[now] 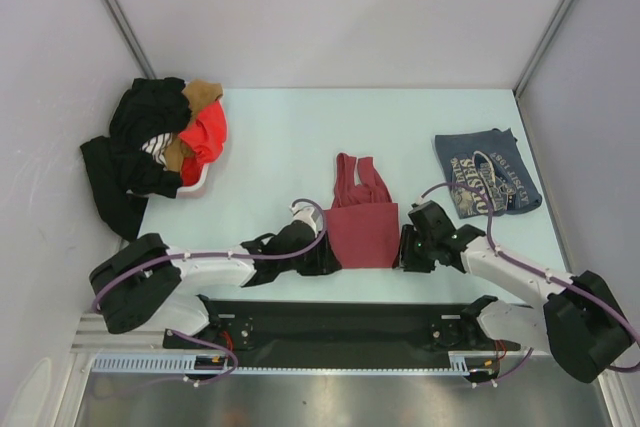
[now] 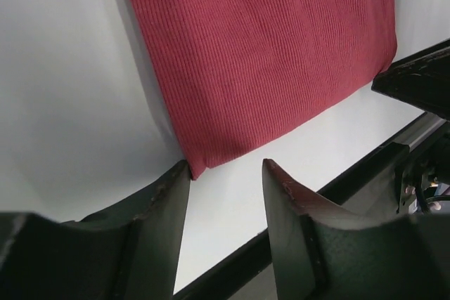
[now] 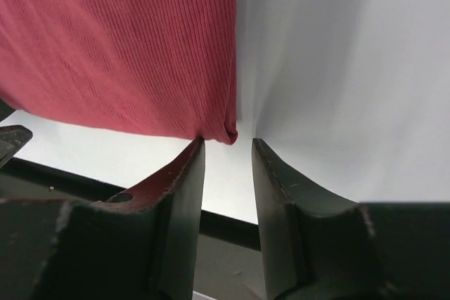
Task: Fold and stack the tank tops
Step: Fold the tank top
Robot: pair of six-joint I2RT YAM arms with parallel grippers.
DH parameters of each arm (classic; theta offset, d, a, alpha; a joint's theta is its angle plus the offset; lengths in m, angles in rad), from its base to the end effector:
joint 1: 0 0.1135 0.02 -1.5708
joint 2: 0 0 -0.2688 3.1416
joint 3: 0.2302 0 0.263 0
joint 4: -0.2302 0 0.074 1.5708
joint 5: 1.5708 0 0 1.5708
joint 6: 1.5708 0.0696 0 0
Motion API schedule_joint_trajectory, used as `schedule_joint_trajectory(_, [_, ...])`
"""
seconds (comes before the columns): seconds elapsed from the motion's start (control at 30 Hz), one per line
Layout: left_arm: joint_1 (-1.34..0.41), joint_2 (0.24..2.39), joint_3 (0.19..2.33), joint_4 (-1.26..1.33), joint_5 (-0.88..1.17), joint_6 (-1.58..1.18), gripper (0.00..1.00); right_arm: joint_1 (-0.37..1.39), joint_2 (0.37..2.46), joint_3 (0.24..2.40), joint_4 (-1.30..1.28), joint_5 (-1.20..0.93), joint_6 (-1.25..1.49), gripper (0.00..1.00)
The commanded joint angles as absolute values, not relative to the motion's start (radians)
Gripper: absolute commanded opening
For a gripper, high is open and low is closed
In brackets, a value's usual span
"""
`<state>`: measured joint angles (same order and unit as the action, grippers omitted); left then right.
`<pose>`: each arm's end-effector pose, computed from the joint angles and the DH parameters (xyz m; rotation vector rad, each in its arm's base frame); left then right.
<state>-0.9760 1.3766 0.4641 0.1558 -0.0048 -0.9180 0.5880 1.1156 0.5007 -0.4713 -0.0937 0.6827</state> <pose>0.1553 -0.2290 0.1128 0.0705 2.5214 -0.8791 0.1731 0.1232 0.1294 0.0988 2.7599 0.5092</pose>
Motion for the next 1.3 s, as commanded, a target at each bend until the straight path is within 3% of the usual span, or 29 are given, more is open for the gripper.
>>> schedule_joint_trajectory(0.0, [-0.983, 1.413, 0.486, 0.147, -0.009, -0.927, 0.51, 0.594, 1.149, 0.509, -0.407, -0.061, 0.675, 0.38])
schedule_joint_trajectory(0.03, [-0.983, 1.414, 0.485, 0.147, -0.009, -0.927, 0.5, 0.594, 1.155, 0.509, -0.403, -0.06, 0.673, 0.37])
schedule_joint_trajectory(0.07, [-0.983, 1.419, 0.483, 0.147, -0.009, -0.927, 0.41, 0.594, 1.155, 0.509, -0.403, -0.058, 0.673, 0.36])
schedule_joint_trajectory(0.13, [-0.983, 1.427, 0.476, 0.153, -0.008, -0.927, 0.34, 0.594, 1.155, 0.505, -0.399, -0.058, 0.67, 0.34])
schedule_joint_trajectory(0.17, [-0.983, 1.436, 0.474, 0.153, -0.008, -0.927, 0.23, 0.594, 1.154, 0.505, -0.399, -0.057, 0.667, 0.31])
schedule_joint_trajectory(0.23, [-0.983, 1.443, 0.474, 0.147, -0.012, -0.927, 0.13, 0.594, 1.158, 0.506, -0.399, -0.055, 0.654, 0.25])
schedule_joint_trajectory(0.27, [-0.983, 1.443, 0.472, 0.143, -0.02, -0.927, 0.03, 0.594, 1.161, 0.509, -0.4, -0.049, 0.652, 0.16])
schedule_joint_trajectory(0.3, [-0.983, 1.442, 0.469, 0.141, -0.024, -0.928, 0.01, 0.594, 1.169, 0.511, -0.402, -0.049, 0.65, 0.14])
schedule_joint_trajectory(0.4, [-0.985, 1.421, 0.463, 0.13, -0.029, -0.927, 0.0, 0.594, 1.177, 0.508, -0.397, -0.072, 0.647, 0.0])
schedule_joint_trajectory(0.9, [-1.005, 1.25, 0.506, -0.03, 0.094, -0.933, 0.0, 0.657, 0.956, 0.594, -0.678, -0.094, 0.693, 0.0])
schedule_joint_trajectory(1.27, [-0.861, 1.206, 0.624, -0.109, 0.198, -0.845, 0.0, 0.609, 1.064, 0.796, -0.677, -0.089, 0.614, 0.0])
